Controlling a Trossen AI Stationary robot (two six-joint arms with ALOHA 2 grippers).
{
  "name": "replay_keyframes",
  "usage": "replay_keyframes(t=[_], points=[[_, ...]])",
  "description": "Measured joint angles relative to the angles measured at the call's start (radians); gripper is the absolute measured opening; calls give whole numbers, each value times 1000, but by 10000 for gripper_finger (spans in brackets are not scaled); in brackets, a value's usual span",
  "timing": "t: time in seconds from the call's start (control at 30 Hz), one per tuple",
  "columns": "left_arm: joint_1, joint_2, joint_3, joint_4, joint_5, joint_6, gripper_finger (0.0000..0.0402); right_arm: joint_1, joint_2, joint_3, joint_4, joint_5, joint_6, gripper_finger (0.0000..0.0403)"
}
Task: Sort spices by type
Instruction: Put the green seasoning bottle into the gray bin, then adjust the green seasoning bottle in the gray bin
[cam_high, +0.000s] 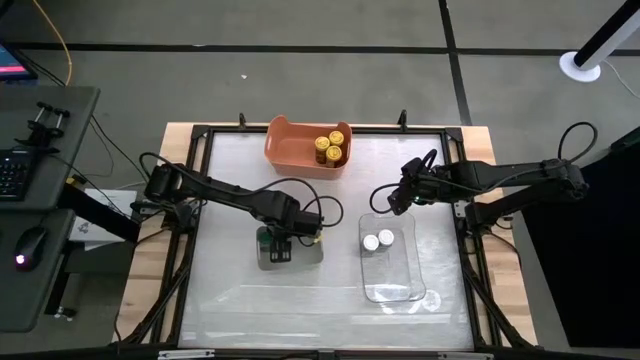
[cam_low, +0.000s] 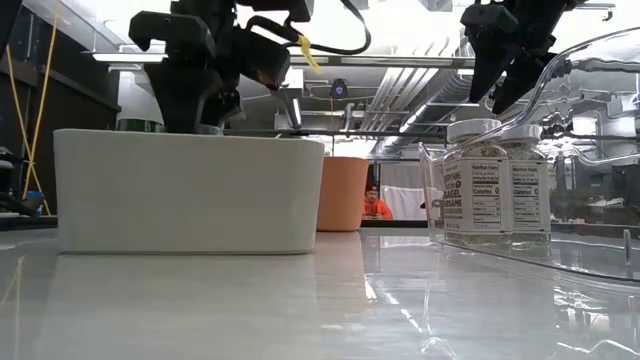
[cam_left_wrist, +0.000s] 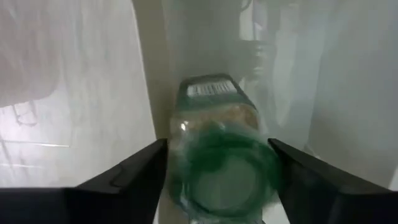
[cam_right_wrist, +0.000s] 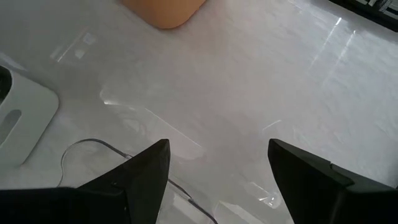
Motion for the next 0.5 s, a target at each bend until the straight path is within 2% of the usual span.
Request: replay_keyframes(t=[0.3,0.4,0.5], points=[[22,-10,32,-27,-1,49,275,0,0,0,-1,0,-1,268],[68,-53,61,-55,-25,78,276,0,0,0,-6,0,-26,268],[134,-138,84,-88,-92,81,276,0,-2,0,-29,1,-26,268]])
